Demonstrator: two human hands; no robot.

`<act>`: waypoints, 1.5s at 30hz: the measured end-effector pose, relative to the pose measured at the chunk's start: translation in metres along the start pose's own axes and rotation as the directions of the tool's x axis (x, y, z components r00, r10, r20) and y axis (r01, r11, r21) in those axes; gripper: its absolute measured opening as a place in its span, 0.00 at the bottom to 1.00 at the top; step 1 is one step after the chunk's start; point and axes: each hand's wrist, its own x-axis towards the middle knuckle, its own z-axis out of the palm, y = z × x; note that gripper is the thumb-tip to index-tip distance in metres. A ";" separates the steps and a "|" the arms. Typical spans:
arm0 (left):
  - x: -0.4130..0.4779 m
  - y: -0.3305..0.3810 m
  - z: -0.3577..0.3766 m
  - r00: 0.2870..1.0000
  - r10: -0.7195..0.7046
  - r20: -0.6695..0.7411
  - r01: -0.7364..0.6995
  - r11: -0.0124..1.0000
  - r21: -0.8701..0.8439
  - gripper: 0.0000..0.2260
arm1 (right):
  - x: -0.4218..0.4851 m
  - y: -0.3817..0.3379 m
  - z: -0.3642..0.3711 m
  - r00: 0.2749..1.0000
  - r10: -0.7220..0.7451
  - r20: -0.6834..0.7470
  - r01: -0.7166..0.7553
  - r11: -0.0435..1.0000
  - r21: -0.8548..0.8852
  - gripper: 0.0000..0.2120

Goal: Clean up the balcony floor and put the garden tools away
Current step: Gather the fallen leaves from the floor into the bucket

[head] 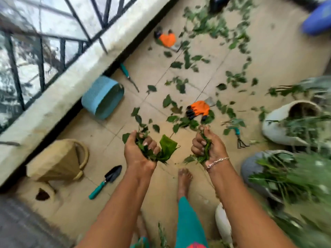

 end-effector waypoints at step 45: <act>0.099 -0.051 0.824 0.842 -0.342 0.418 0.128 0.879 0.460 0.18 | 0.214 -0.654 0.201 0.848 -0.503 -0.167 0.529 0.778 0.340 0.27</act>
